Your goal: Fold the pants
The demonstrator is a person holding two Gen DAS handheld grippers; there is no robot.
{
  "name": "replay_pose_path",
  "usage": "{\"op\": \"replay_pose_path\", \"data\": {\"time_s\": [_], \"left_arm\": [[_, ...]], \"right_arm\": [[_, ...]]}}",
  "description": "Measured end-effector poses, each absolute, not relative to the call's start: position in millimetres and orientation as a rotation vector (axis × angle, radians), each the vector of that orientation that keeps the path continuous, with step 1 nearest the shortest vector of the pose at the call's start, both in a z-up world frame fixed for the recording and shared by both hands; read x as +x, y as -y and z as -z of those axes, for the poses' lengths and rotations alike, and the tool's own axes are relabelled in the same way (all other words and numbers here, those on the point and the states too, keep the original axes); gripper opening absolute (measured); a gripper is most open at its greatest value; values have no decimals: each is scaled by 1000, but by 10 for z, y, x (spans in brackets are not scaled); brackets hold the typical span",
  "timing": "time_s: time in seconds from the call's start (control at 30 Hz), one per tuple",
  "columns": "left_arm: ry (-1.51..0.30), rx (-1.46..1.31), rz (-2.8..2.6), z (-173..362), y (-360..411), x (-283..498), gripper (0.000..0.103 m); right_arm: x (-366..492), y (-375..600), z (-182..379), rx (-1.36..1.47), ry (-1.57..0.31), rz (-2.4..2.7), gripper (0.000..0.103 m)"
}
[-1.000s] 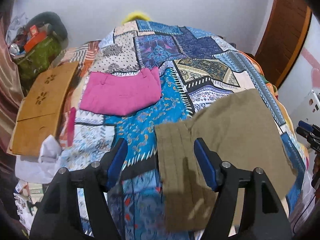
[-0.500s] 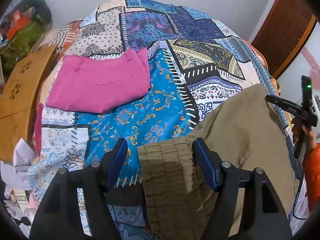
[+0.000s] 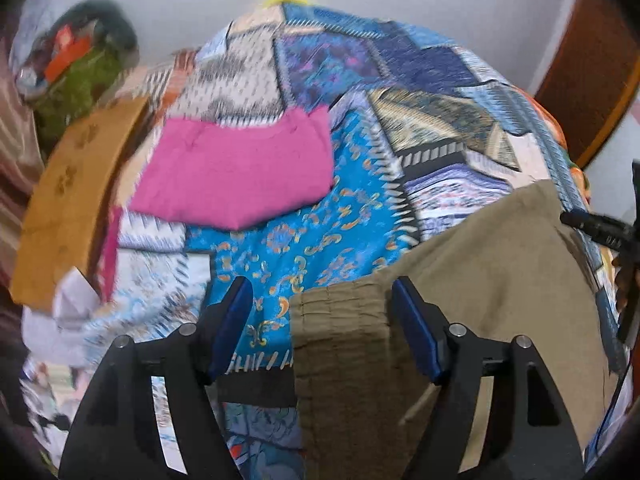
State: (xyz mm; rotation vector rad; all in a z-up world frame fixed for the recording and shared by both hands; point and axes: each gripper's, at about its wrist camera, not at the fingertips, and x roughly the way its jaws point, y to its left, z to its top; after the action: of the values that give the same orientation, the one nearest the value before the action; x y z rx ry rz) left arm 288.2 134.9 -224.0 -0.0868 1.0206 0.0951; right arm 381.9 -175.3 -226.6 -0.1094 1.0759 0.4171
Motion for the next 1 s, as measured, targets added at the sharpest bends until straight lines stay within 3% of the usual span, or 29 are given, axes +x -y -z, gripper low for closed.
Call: {"op": "replay_pose_path", "data": {"time_s": [0.1, 0.2, 0.27, 0.37, 0.53, 1.0], "left_arm": [[-972, -54, -34, 2007, -1203, 2812, 73], [-955, -45, 26, 1907, -1041, 2796, 78], [-968, -52, 64, 1940, -946, 2804, 83], [-1030, -31, 84, 2141, -813, 2831, 83], [-1071, 48, 69, 2481, -703, 2643, 85], [-995, 91, 44, 2348, -742, 1798, 86]], "right_arm": [[3657, 1701, 1979, -52, -1031, -486, 48], [3445, 1523, 1740, -51, -992, -570, 60], [3327, 1322, 1666, -54, -977, -630, 64], [3184, 1014, 1736, -63, -1020, -720, 67], [2985, 688, 2177, -176, -1164, -732, 68], [2195, 1546, 2079, -132, -1116, -657, 70]]}}
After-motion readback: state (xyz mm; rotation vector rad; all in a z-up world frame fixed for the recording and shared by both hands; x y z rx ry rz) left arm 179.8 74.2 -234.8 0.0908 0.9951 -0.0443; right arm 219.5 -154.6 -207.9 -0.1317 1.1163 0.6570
